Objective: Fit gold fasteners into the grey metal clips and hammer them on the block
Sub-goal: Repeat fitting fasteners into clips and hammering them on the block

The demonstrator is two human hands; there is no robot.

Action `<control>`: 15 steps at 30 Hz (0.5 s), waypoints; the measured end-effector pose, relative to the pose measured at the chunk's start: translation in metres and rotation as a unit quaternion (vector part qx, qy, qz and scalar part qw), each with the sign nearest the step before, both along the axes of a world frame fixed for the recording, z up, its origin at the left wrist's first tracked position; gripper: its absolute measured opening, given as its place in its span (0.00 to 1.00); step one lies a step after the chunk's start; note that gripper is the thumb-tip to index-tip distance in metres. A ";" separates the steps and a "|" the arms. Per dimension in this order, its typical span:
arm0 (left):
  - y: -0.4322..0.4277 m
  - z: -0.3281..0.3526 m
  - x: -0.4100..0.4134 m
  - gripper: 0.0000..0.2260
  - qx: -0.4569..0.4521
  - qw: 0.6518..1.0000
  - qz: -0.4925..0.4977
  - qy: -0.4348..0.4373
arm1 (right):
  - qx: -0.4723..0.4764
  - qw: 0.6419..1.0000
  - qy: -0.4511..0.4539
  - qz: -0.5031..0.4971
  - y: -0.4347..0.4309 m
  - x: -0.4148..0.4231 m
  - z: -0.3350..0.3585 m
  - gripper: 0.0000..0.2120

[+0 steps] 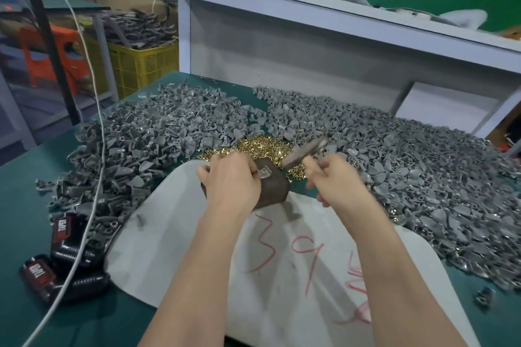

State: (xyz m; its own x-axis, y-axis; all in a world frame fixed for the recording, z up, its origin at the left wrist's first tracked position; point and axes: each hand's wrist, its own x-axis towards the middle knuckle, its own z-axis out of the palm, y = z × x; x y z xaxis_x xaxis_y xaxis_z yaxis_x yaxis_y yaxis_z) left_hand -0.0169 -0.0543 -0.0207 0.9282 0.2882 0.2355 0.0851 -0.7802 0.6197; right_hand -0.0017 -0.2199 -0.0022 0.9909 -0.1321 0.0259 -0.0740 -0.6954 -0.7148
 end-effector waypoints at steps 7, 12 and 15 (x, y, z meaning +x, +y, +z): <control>0.000 0.001 0.000 0.05 0.005 1.000 0.005 -0.001 | -0.212 0.976 0.046 -0.025 -0.002 0.005 -0.024 0.16; -0.002 0.002 -0.001 0.05 0.002 1.000 -0.013 -0.006 | -0.096 0.988 -0.102 0.068 0.010 -0.005 -0.010 0.17; -0.005 0.006 -0.001 0.06 -0.016 0.998 -0.046 -0.028 | -0.025 0.976 -0.100 0.191 0.025 -0.004 -0.001 0.13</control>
